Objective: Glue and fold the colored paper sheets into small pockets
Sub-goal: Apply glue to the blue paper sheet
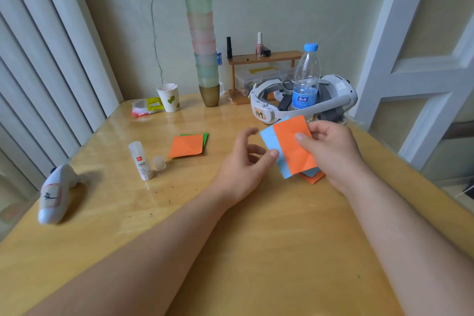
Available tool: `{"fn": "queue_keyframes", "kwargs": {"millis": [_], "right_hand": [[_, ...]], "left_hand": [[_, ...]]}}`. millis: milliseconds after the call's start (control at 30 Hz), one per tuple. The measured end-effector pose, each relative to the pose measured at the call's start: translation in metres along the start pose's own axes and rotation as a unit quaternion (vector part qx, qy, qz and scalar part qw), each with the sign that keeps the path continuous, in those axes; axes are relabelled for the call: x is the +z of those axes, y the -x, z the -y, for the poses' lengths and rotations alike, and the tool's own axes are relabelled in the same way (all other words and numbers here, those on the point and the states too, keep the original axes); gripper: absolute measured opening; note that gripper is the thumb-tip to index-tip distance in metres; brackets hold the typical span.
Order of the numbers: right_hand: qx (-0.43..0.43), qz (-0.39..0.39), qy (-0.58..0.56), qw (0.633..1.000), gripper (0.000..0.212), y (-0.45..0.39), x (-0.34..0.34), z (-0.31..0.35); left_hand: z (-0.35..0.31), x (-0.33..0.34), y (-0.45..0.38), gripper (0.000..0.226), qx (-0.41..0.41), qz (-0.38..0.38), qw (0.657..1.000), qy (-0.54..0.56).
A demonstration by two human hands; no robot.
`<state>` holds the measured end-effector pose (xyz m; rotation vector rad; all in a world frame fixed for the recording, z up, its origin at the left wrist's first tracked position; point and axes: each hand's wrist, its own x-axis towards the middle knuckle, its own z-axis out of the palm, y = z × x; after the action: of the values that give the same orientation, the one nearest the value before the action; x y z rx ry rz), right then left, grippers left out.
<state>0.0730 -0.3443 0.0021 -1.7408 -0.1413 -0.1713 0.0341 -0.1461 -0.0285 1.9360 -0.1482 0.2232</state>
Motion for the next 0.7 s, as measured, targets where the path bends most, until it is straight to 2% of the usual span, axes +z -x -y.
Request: {"fn": "queue_keyframes", "kwargs": {"millis": [67,100,167,267,333,400,467,567,700], "right_hand": [[0.003,0.031,-0.033,0.999,0.008,0.011,0.016,0.004],[0.006,0.05,-0.034,0.998,0.008,0.017,0.024,0.004],[0.012,0.094,-0.012,0.995,0.009,0.026,0.036,0.004],[0.026,0.123,0.009,0.992,0.016,0.031,0.048,0.006],[0.039,0.122,0.022,0.992,0.011,0.031,0.056,0.007],[0.05,0.116,0.07,0.99,0.007,0.031,0.067,0.006],[0.045,0.116,0.146,0.981,0.023,0.033,0.078,0.003],[-0.003,0.16,0.279,0.947,0.038,0.038,0.088,0.008],[-0.103,0.194,0.45,0.866,0.055,0.031,0.094,0.019]], "left_hand": [[-0.003,-0.011,-0.003,0.075,-0.049,-0.025,0.993,0.1],[-0.003,-0.019,-0.003,0.077,-0.066,-0.038,0.989,0.126],[-0.003,-0.042,0.002,0.065,-0.069,-0.035,0.992,0.105],[0.004,-0.083,0.021,0.042,-0.073,0.004,0.997,-0.036],[0.009,-0.105,0.035,0.033,-0.08,0.021,0.984,-0.158],[0.014,-0.119,0.046,0.032,-0.064,0.025,0.961,-0.268],[0.018,-0.124,0.051,0.034,-0.038,0.026,0.944,-0.328],[0.027,-0.122,0.053,0.036,0.001,0.013,0.931,-0.365],[0.032,-0.119,0.053,0.037,0.041,0.007,0.927,-0.373]]}}
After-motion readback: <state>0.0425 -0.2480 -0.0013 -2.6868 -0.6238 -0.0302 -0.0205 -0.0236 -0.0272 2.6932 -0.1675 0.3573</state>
